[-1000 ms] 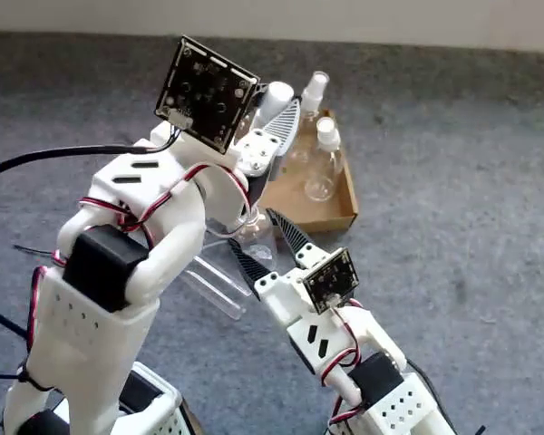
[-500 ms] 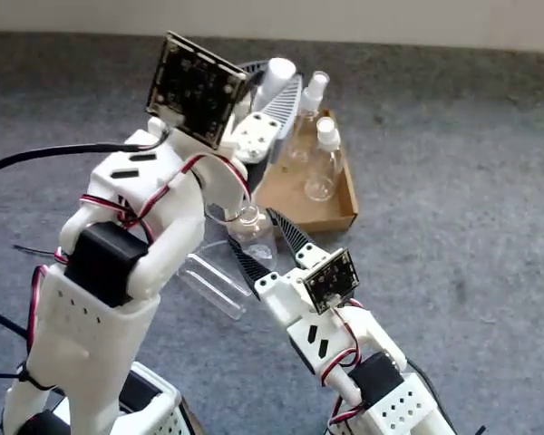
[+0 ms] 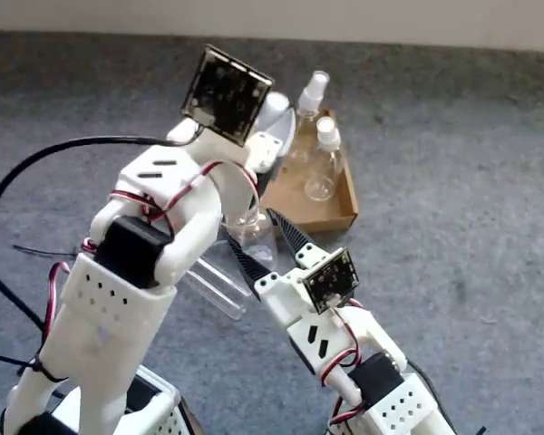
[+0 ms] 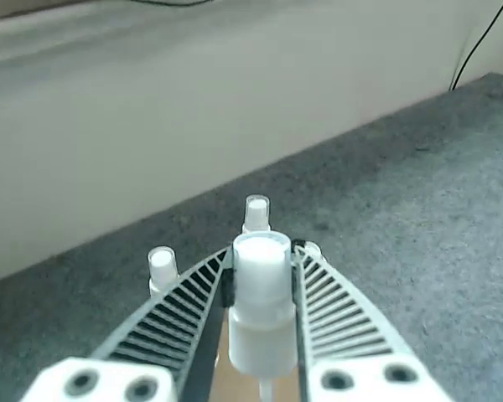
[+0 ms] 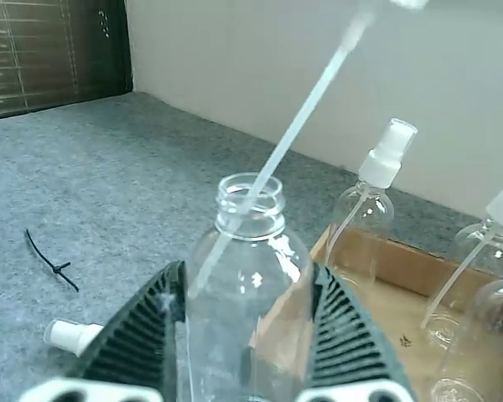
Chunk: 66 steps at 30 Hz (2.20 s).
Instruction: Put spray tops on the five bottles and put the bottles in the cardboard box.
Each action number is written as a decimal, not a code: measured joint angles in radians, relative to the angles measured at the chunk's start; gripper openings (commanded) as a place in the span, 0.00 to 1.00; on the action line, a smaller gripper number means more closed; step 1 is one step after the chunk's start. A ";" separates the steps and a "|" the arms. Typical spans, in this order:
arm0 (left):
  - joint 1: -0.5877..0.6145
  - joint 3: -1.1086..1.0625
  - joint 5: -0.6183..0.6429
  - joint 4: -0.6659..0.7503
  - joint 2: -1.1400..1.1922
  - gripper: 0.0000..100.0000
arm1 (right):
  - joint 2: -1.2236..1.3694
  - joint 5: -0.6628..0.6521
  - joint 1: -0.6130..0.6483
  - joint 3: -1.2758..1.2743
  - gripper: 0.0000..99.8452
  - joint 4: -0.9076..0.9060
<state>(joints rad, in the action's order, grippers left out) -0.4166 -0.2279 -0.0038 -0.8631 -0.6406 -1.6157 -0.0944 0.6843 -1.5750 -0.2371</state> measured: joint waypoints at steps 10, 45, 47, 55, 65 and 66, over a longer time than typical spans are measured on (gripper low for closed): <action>-0.002 -0.351 0.006 -0.048 -0.292 0.01 | 0.000 -0.003 0.003 -0.011 0.00 0.000; 0.075 -0.327 -0.051 -0.256 -0.374 0.16 | -0.002 -0.003 0.003 -0.012 0.00 -0.008; 0.074 -0.348 -0.058 -0.262 -0.373 0.16 | -0.003 -0.003 0.003 -0.012 0.00 -0.008; 0.103 -0.242 -0.068 -0.288 -0.364 0.16 | -0.003 -0.003 0.003 -0.012 0.00 -0.008; 0.422 -0.190 -0.069 -0.376 -0.376 0.16 | -0.009 -0.006 -0.005 -0.032 0.00 -0.005; 0.462 -0.239 -0.069 -0.374 -0.376 0.16 | -0.009 -0.006 -0.017 -0.032 0.00 0.009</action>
<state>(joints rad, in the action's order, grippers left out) 0.0453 -0.4672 -0.0729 -1.2375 -1.0165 -1.6249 -0.1005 0.6674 -1.6072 -0.2279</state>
